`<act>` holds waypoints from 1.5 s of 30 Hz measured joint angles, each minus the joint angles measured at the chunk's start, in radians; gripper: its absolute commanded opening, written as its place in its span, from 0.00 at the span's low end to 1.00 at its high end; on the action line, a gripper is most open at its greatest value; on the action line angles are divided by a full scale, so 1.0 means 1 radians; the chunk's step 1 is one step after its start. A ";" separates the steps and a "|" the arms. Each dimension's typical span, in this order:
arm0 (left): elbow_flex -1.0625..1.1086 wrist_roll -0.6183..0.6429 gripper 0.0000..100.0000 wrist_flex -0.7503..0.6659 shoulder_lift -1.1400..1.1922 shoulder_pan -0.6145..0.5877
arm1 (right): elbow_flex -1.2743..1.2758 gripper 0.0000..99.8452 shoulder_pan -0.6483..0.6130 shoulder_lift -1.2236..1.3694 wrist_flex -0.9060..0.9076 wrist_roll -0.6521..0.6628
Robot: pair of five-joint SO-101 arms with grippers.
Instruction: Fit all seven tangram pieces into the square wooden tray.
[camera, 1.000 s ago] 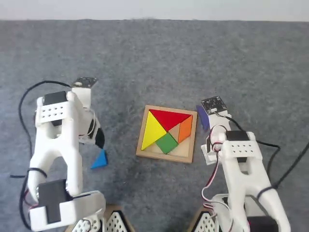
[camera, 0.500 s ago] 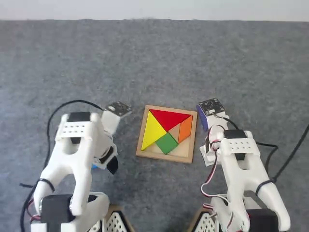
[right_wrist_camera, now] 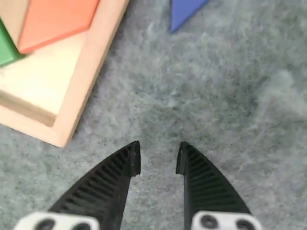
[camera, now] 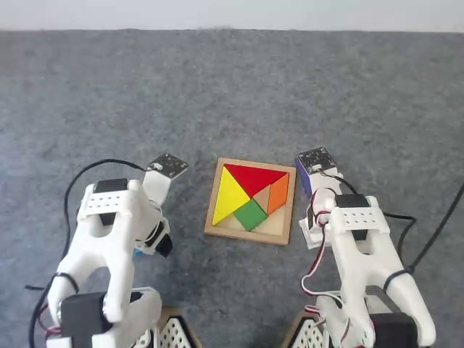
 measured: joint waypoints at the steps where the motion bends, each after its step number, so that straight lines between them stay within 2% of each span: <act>1: 0.008 0.000 0.20 -0.008 -0.005 0.000 | 0.000 0.13 0.000 0.000 0.000 0.000; 8: 0.044 -0.002 0.15 -0.038 -0.008 0.003 | 0.000 0.13 0.000 0.000 0.000 0.000; 16: -0.014 -0.012 0.06 -0.063 0.135 0.008 | 0.000 0.13 0.000 0.000 0.000 0.000; 20: -0.112 -0.012 0.02 0.032 0.198 0.008 | 0.000 0.13 0.000 0.000 0.000 0.000; 29: -0.328 -0.008 0.01 0.199 0.210 0.014 | 0.000 0.13 0.000 0.000 -0.008 -0.003; 32: -0.400 -0.008 0.01 0.264 0.210 0.086 | 0.000 0.13 0.000 0.000 -0.008 -0.003; 34: -0.450 -0.017 0.01 0.295 0.210 0.176 | 0.000 0.12 0.000 0.000 -0.009 -0.003; 41: -0.574 -0.316 0.01 0.331 0.222 0.591 | 0.000 0.12 0.000 0.000 -0.009 -0.034; 43: -0.594 -0.388 0.01 0.333 0.222 0.660 | 0.000 0.12 0.000 0.000 -0.009 -0.037; 45: -0.605 -0.423 0.01 0.333 0.222 0.680 | 0.000 0.12 0.000 0.000 -0.009 -0.040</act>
